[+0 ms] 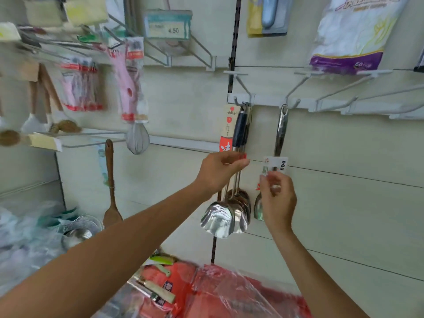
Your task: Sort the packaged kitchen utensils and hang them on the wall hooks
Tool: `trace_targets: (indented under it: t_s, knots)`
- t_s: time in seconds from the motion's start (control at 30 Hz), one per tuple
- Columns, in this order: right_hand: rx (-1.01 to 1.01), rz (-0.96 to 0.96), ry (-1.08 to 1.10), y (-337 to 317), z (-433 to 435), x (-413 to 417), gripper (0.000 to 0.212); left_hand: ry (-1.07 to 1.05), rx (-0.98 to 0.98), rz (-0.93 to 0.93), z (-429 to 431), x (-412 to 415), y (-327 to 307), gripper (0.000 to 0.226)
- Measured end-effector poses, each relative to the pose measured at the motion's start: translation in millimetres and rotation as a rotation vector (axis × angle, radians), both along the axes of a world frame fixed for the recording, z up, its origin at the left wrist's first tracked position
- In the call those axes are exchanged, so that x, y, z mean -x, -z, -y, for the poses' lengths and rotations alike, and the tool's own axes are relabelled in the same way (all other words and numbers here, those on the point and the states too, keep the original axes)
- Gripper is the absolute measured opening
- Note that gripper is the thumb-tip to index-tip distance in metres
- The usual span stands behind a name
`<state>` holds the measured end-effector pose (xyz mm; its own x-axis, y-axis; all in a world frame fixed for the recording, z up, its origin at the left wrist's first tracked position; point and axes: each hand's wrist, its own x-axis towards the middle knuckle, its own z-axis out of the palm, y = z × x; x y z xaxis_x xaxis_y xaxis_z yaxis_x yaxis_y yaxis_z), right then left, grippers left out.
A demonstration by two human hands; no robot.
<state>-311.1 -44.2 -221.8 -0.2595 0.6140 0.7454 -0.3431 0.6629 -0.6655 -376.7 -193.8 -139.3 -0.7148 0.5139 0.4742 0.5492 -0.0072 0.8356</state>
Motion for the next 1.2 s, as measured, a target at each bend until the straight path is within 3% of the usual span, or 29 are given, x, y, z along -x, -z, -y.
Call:
trace_targets:
  t_s: [0.17,0.4,0.77,1.0,1.2]
  knots:
    - [-0.300,0.038,-0.181,3,113,15,0.031,-0.160,-0.012,-0.075,116,9,-11,0.048]
    - [-0.463,0.288,-0.522,21,311,55,0.053,-0.593,0.128,-0.182,347,21,17,0.061]
    - [-0.588,0.465,-0.894,72,627,82,0.068,-1.130,0.734,-0.285,712,-44,120,0.079]
    - [-0.694,0.552,-1.027,137,774,74,0.071,-1.278,0.913,-0.089,861,-104,205,0.076]
    - [-0.779,0.911,-1.086,217,848,73,0.066,-1.266,0.851,0.214,924,-120,274,0.062]
